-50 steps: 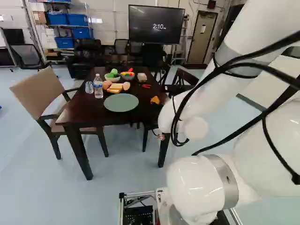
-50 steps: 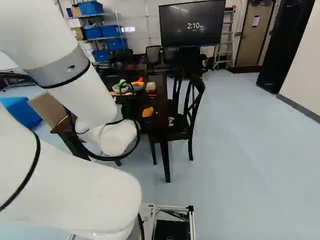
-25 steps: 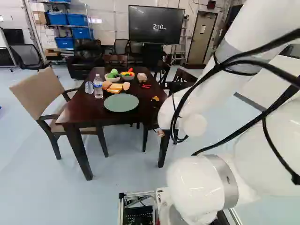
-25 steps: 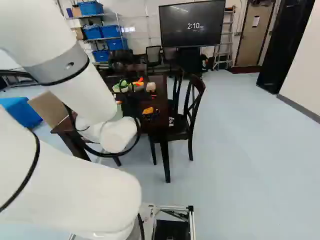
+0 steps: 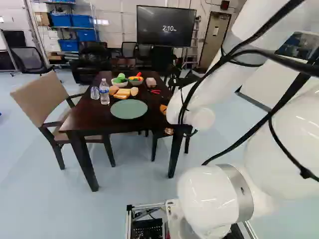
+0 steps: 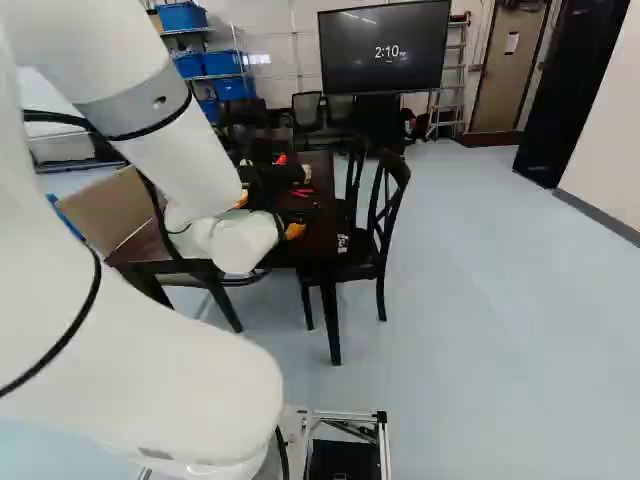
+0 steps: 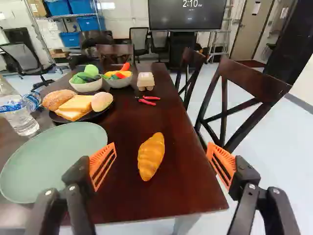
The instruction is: Move the croissant to the empty plate
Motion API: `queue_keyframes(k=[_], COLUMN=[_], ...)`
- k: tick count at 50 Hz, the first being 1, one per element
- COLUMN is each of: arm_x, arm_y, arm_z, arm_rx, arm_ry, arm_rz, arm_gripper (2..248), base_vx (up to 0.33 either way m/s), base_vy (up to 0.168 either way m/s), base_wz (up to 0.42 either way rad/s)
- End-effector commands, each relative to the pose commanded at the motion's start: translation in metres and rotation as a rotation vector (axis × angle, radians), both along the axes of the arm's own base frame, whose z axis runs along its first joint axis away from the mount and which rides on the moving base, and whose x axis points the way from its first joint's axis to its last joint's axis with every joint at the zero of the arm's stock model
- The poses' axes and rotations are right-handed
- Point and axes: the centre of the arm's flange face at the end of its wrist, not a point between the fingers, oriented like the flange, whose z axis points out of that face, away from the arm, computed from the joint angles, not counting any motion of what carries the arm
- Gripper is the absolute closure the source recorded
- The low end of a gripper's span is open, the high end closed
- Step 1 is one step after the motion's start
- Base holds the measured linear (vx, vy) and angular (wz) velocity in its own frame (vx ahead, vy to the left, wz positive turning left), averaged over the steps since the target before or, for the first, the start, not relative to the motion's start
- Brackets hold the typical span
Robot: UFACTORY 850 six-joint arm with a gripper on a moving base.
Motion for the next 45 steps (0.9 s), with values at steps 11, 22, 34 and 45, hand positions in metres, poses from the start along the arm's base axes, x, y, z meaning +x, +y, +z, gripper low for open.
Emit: queue_keyframes(k=[11, 22, 34, 45], arm_x=[0.018, 0.035, 0.051, 0.065], arm_y=[0.000, 0.002, 0.004, 0.007], arm_z=[0.004, 0.007, 0.011, 0.015], arm_rx=[0.000, 0.000, -0.001, -0.003], arm_ry=[0.073, 0.160, 0.257, 0.345], arm_rz=[0.000, 0.005, 0.011, 0.016], arm_gripper=[3, 3, 3, 3], base_vx=[0.000, 0.000, 0.000, 0.000], base_vy=[0.000, 0.000, 0.000, 0.000], base_wz=[0.000, 0.000, 0.000, 0.000])
